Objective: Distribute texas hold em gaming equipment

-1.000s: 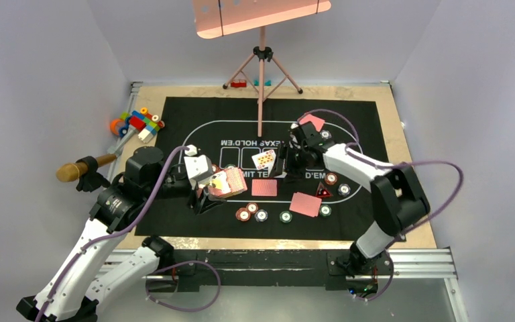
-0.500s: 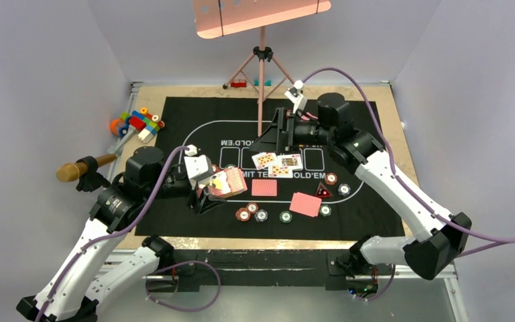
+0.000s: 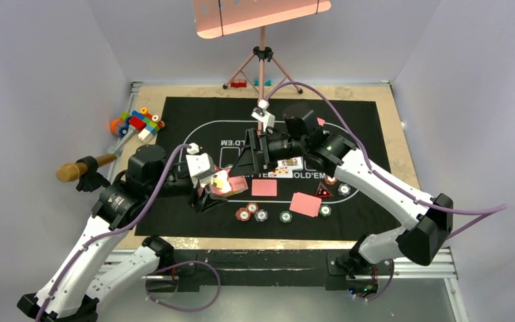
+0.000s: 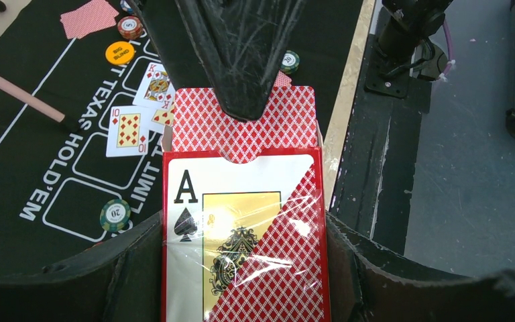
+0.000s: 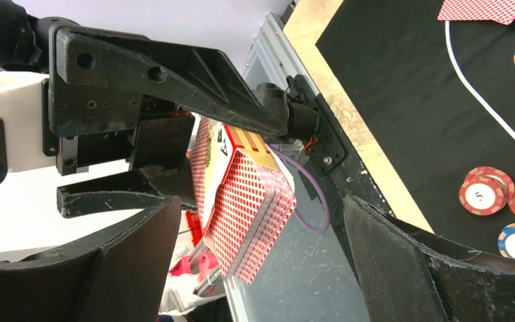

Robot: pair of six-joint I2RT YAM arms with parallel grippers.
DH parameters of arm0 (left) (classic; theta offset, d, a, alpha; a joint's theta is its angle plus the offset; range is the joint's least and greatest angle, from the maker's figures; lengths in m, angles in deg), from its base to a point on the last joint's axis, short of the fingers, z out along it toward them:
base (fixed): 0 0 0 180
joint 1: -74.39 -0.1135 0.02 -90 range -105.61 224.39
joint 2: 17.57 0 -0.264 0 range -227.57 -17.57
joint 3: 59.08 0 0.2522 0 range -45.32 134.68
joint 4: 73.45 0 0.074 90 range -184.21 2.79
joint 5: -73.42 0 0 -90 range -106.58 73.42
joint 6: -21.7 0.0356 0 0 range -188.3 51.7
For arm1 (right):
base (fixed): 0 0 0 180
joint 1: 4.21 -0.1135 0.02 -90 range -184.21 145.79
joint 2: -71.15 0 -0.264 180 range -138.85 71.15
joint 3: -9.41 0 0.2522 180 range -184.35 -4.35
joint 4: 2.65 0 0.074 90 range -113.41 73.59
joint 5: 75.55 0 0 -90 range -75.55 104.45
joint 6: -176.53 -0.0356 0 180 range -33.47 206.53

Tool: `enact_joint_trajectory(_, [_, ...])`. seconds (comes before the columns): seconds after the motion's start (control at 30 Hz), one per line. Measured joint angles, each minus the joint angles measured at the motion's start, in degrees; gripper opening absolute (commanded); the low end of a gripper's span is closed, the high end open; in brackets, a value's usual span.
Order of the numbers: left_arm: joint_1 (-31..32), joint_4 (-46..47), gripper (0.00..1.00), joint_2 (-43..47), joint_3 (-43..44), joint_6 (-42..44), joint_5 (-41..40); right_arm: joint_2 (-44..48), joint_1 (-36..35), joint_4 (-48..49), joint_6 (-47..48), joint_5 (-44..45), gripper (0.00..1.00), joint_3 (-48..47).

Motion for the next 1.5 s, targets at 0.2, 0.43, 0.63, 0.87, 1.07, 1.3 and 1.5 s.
enact_joint_trajectory(0.2, [-0.02,0.04,0.0,-0.26,0.0,0.0,-0.02,0.0,-0.76,3.08,-1.7,-0.61,0.86,2.4])
enact_joint_trajectory(0.43, [-0.11,-0.39,0.0,-0.37,0.09,0.0,-0.02,0.0,-0.79,4.94,-4.07,-1.9,0.66,6.43])
enact_joint_trajectory(0.63, [-0.31,-0.61,0.0,-0.48,0.09,0.0,-0.07,0.0,-0.79,6.38,-4.92,-2.56,0.52,6.45])
enact_joint_trajectory(0.87, [-0.37,-1.18,0.0,-0.44,0.09,0.0,-0.22,0.04,-0.33,6.88,-5.9,-3.65,0.47,6.45])
enact_joint_trajectory(1.07, [-0.37,-1.18,0.0,-0.04,0.09,-0.02,-0.24,1.18,0.87,5.62,-5.79,-3.54,0.45,6.45])
enact_joint_trajectory(1.3, [-0.37,-1.22,0.0,0.5,0.09,-0.02,-0.24,1.92,1.73,4.2,-5.2,-3.48,0.43,6.4])
enact_joint_trajectory(1.5, [-0.37,-1.46,0.0,0.57,0.09,-0.02,-0.24,1.97,2.25,2.05,-4.31,-3.43,0.38,6.25])
